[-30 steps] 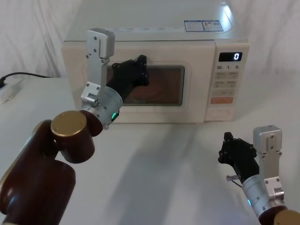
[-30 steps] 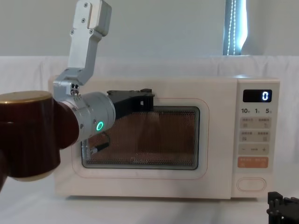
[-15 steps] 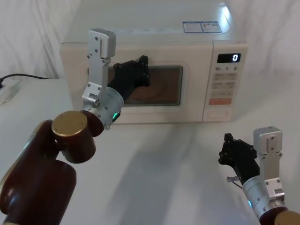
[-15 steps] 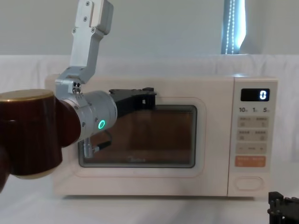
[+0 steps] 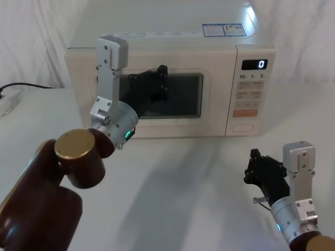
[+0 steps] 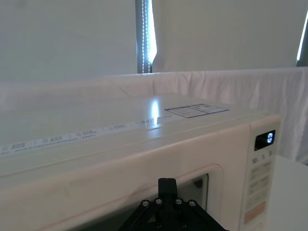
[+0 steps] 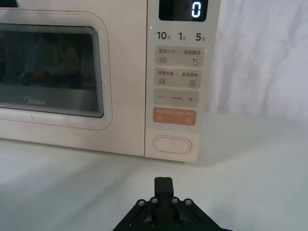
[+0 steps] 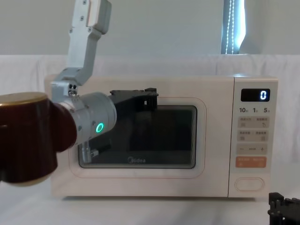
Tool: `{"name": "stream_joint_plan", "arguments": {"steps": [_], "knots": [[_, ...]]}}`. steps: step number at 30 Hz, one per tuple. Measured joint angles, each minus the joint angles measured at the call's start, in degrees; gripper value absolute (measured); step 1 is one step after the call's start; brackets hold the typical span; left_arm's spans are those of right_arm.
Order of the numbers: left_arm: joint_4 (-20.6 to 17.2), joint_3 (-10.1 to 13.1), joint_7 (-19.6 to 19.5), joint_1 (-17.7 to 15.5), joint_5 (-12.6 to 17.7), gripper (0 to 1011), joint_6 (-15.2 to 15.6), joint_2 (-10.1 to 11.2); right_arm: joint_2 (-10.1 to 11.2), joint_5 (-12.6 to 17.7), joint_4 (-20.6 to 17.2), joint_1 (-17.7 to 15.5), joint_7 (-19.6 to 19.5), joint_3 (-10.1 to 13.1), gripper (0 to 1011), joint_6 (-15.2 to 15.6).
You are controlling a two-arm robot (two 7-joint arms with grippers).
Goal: Press the button to open the microwave door with one hand; close the microwave door with the other hand.
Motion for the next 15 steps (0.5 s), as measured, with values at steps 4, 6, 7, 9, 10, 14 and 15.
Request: {"name": "stream_joint_plan", "arguments": {"steps": [4,6,7,9,10,14,15], "knots": [[-3.2,-0.5,0.3,2.5,-0.8,0,0.4,0.6,0.0,0.0,0.0,0.0,0.0,0.0,0,0.0],[-5.0,-0.9,0.8,4.2,-1.3,0,0.6,1.0,0.0,0.0,0.0,0.0,0.0,0.0,0,0.0],[-5.6,-1.0,0.9,4.8,-1.4,0,0.7,1.2,0.0,0.0,0.0,0.0,0.0,0.0,0,0.0],[-7.4,-1.5,1.3,6.5,-1.9,0,0.9,1.6,0.0,0.0,0.0,0.0,0.0,0.0,0,0.0],[-8.7,-1.8,1.6,7.8,-2.2,0,1.2,2.1,0.0,0.0,0.0,0.0,0.0,0.0,0,0.0],[-11.2,-2.6,2.1,10.3,-2.8,0,1.7,2.9,0.0,0.0,0.0,0.0,0.0,0.0,0,0.0],[-12.4,-3.0,2.5,11.6,-3.2,0,1.9,3.3,0.0,0.0,0.0,0.0,0.0,0.0,0,0.0]]}}
